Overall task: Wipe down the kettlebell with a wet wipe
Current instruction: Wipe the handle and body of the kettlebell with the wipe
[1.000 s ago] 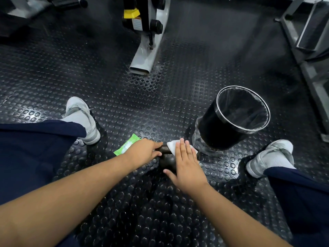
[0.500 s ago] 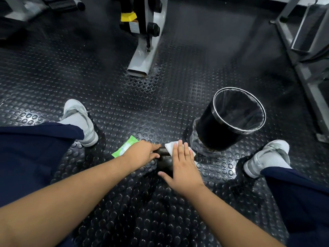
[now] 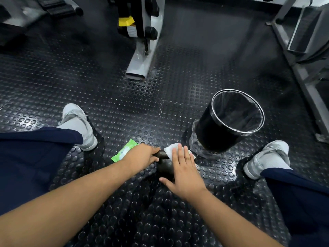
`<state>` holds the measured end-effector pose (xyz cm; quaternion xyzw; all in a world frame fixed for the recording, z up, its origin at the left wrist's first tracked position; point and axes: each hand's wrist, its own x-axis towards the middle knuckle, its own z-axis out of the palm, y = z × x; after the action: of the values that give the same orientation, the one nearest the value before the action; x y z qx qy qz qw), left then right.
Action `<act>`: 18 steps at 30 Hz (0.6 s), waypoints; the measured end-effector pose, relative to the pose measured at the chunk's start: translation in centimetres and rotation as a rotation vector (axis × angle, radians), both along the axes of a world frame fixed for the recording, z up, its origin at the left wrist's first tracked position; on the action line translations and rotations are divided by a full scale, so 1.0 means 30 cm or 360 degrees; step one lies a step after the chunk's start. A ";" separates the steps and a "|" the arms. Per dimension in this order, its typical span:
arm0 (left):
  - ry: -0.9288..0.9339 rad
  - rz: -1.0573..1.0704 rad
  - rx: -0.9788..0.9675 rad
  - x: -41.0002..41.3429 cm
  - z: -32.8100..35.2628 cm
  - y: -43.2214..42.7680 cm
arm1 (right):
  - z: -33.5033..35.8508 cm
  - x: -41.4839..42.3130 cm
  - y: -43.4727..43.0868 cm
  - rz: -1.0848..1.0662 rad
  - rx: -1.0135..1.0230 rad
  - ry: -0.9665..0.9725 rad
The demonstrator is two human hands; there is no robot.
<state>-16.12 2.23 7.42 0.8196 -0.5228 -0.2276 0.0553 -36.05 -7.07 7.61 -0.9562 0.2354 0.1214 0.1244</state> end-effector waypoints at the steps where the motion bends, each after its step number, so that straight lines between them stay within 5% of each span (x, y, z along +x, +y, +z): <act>1: -0.0007 -0.0006 -0.0002 0.000 0.001 -0.001 | -0.004 -0.013 0.008 -0.0001 -0.0009 -0.0005; 18: -0.0026 -0.0016 0.0023 0.009 -0.014 -0.005 | -0.003 -0.003 -0.002 -0.0009 0.0008 -0.0007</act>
<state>-15.85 2.07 6.99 0.8192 -0.5257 -0.2250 0.0439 -36.15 -7.13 7.52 -0.9555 0.2375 0.1196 0.1276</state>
